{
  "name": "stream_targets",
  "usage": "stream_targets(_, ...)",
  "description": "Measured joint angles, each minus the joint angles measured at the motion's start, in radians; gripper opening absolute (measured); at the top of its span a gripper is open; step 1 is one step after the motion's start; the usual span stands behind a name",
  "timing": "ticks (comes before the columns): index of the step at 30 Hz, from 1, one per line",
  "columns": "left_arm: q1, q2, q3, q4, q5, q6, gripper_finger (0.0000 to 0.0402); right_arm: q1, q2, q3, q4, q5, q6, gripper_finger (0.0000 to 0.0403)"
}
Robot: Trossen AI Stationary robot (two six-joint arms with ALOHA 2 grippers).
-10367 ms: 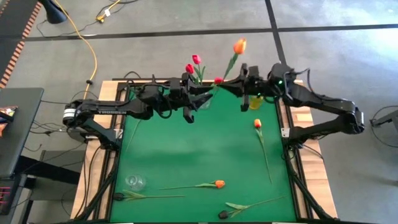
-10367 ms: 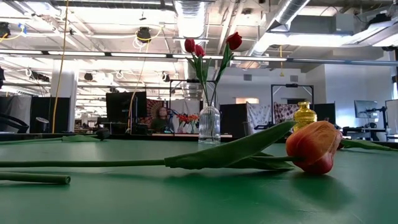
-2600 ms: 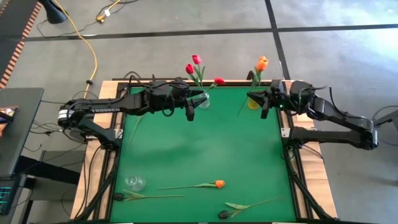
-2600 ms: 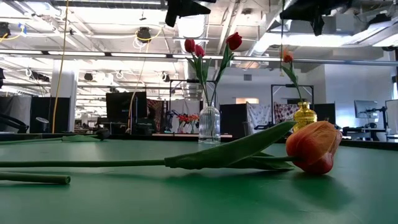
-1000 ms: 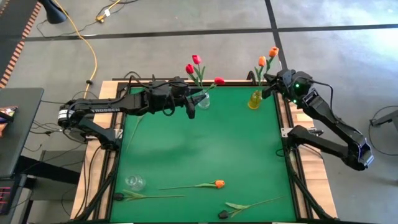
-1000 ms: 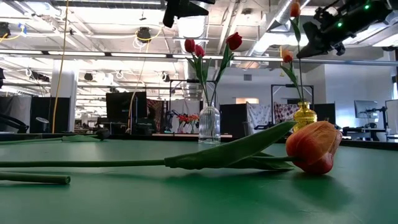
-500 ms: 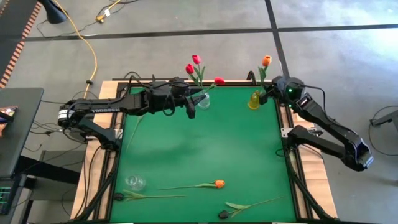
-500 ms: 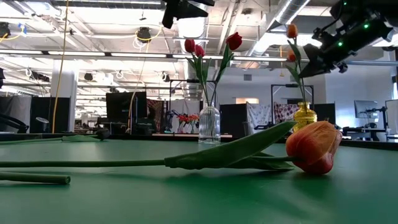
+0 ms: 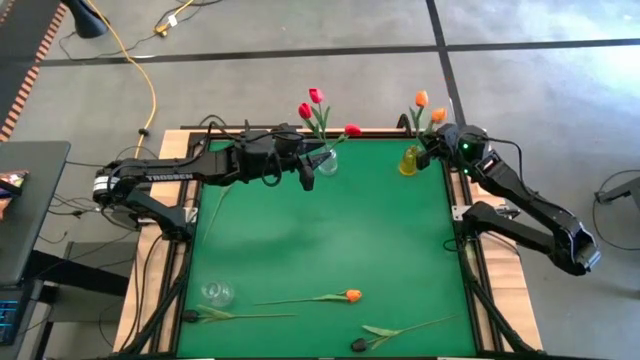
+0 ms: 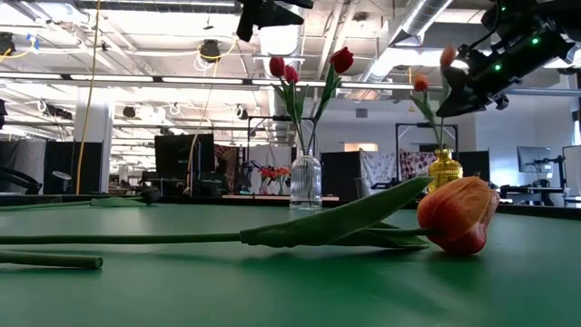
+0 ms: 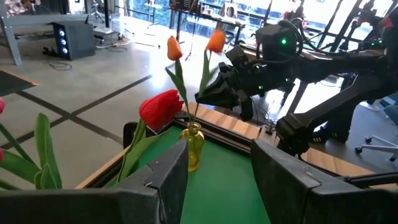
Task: Sort flowers into vase by color
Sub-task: Put the top orange flower into the yellow vase, then put the orange flower into the yellow vase
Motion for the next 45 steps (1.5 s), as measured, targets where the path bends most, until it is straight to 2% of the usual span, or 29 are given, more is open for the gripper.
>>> stream_targets(6,0.0,0.0,0.0,0.0,0.0,0.0,0.0162,0.0,0.0,0.018,-0.039,0.0,-0.005,0.0156)
stream_targets(14,0.0,0.0,0.0,-0.001,0.029,0.03,0.0162,0.0,0.0,0.172,-0.337,0.007,-0.061,0.0207)
stream_targets(18,0.0,0.0,0.0,-0.001,0.032,0.05,0.0162,0.0,0.0,0.253,-0.506,0.006,-0.06,0.0221)
stream_targets(23,0.0,0.0,0.0,-0.019,0.082,0.053,0.0162,0.009,0.0,0.342,-0.708,0.003,-0.054,0.0226)
stream_targets(27,-0.001,0.0,0.0,-0.058,0.09,0.052,0.0162,0.042,0.0,0.399,-0.83,-0.014,0.001,0.0226)
stream_targets(32,-0.001,0.0,0.0,-0.141,0.183,0.055,0.0162,0.099,0.001,0.451,-0.913,-0.096,0.08,0.0226)
stream_targets(39,-0.011,0.0,0.0,-0.416,0.361,0.113,0.0162,0.219,0.002,0.478,-0.921,-0.262,0.187,0.0226)
stream_targets(45,-0.089,0.0,0.0,-0.557,0.559,0.136,0.0162,0.363,0.002,0.478,-0.922,-0.378,0.255,0.0226)
